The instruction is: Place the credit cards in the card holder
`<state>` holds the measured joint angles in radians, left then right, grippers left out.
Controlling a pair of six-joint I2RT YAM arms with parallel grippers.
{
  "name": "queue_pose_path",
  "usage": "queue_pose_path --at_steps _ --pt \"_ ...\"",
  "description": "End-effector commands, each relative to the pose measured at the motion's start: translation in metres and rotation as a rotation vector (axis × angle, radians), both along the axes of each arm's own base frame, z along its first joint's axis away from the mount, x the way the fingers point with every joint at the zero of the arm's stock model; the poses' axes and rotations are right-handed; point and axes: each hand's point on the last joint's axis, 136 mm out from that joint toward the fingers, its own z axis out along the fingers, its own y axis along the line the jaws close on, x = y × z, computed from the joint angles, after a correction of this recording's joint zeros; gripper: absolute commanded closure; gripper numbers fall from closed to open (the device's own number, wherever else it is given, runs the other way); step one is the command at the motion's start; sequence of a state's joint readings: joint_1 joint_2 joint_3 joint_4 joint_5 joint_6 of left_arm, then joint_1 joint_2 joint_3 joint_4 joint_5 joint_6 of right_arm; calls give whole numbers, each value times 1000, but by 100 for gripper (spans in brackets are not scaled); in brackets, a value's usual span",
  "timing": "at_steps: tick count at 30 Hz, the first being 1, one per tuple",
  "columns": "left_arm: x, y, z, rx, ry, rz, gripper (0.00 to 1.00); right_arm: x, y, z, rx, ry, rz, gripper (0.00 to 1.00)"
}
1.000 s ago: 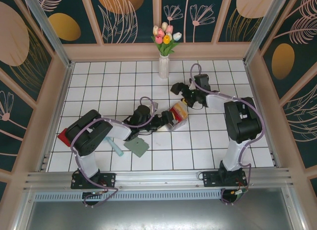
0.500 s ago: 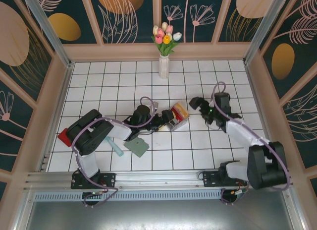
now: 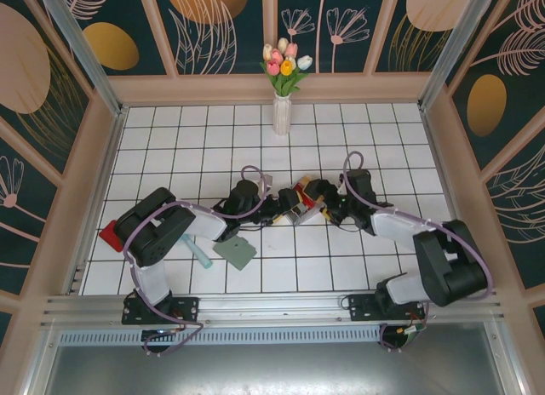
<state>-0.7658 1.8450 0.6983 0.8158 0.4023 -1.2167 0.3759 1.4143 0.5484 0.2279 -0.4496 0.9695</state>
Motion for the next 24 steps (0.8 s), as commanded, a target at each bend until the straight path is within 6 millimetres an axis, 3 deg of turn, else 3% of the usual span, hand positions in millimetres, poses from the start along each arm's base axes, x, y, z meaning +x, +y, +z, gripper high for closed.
queue_pose_path --at_steps 1,9,12,14,16,19,22,24 --pt "8 -4 9 14 -38 21 2 28 23 33 79 -109 42 4" --pt "11 12 13 89 -64 70 3 51 21 26 -10 -124 68 5" --pt "3 36 23 159 -97 114 4 48 0 30 -141 -150 29 6" --pt "-6 63 30 212 -115 172 5 43 -18 36 -242 -181 1 7" --pt "-18 93 30 263 -115 239 8 36 -22 46 -277 -228 20 11" --pt "-41 136 25 311 -75 330 16 15 6 64 -223 -316 155 30" --pt "-66 161 18 331 -28 345 29 -10 43 65 -196 -346 295 40" --pt "-80 171 9 354 19 337 35 -29 75 59 -176 -348 397 52"
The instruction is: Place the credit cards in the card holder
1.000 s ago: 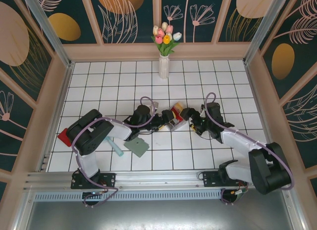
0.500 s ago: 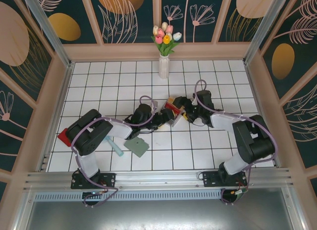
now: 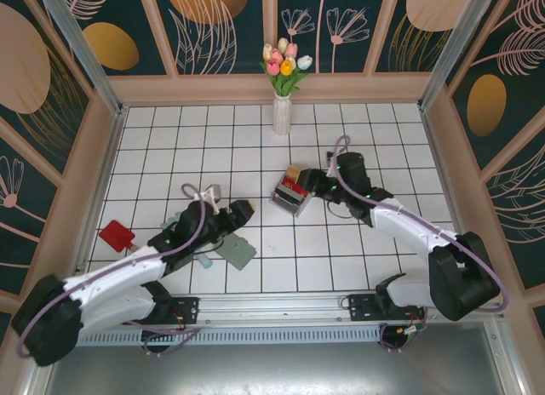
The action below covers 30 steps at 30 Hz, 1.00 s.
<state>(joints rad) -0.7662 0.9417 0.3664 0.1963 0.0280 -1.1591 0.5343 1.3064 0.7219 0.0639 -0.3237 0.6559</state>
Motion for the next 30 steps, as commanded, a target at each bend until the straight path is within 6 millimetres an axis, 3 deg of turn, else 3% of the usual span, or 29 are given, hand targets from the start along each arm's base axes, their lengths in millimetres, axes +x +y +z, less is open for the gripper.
queue_pose_path --at_steps 1,5,11,18,24,30 --pt "-31 36 -55 157 190 50 38 -37 46 -20 -38 21 188 54" --pt "-50 38 -73 162 260 8 43 -59 91 -43 -77 43 296 56" --pt "-66 59 -95 328 353 51 44 -75 131 -59 -130 57 407 62" --pt "-69 63 -105 346 377 59 44 -87 155 -80 -132 108 493 63" --pt "-58 41 -103 304 339 11 45 -94 170 -100 -121 169 547 67" --pt "-44 22 -97 283 265 -41 44 -94 159 -121 -185 216 508 72"
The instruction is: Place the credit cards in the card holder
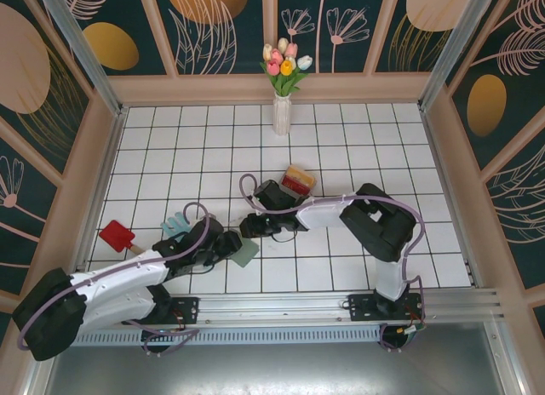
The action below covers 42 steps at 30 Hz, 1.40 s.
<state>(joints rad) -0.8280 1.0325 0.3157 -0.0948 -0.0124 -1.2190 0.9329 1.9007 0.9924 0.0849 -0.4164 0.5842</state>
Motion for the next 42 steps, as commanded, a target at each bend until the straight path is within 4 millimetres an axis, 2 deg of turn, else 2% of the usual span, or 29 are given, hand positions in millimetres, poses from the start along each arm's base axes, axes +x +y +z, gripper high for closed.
queue_pose_path --at_steps 1,8,11,14,18,22,29,35,42 --pt "10 -18 6 -23 -57 -62 44 -1 -3 2 -18 -8 -14 72" --pt "34 -53 16 -84 -121 -119 45 -1 -47 6 -55 -14 -151 72" --pt "44 -65 29 -96 -158 -137 46 0 -66 11 -49 -10 -210 72" --pt "49 -57 38 -70 -187 -103 45 3 -74 18 -35 -8 -229 71" --pt "40 -29 31 -4 -166 -34 42 10 -84 20 -85 -40 -264 68" --pt "26 -19 21 -22 -123 -24 42 2 -80 26 -48 -19 -236 68" --pt "19 -34 12 -79 -76 -76 43 -16 -68 27 -20 11 -159 76" --pt "19 -44 2 -86 -48 -103 46 -26 -70 14 -35 45 -136 77" --pt "23 -60 4 -113 -50 -149 53 -35 -84 -13 -111 87 -148 78"
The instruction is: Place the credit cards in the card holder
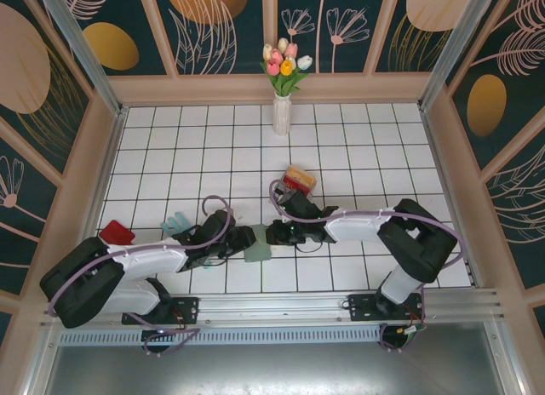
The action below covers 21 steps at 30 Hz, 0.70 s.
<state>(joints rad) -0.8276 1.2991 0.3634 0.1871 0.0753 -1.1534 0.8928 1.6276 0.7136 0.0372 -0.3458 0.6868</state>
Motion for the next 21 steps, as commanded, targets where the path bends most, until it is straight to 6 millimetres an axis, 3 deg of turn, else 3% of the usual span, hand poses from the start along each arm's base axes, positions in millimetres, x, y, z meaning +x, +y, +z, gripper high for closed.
queue_pose_path --at_steps 1,12,15,21 --pt "4 -18 14 -57 -28 -48 56 -10 -8 -18 -43 36 8 78" --pt "7 -19 41 -144 -111 -35 81 2 -13 -23 -95 3 -38 79" --pt "8 -15 43 -148 -127 -19 89 11 -11 -13 -96 -34 -60 77" --pt "9 -14 47 -171 -153 -9 98 22 4 27 18 -99 -91 71"
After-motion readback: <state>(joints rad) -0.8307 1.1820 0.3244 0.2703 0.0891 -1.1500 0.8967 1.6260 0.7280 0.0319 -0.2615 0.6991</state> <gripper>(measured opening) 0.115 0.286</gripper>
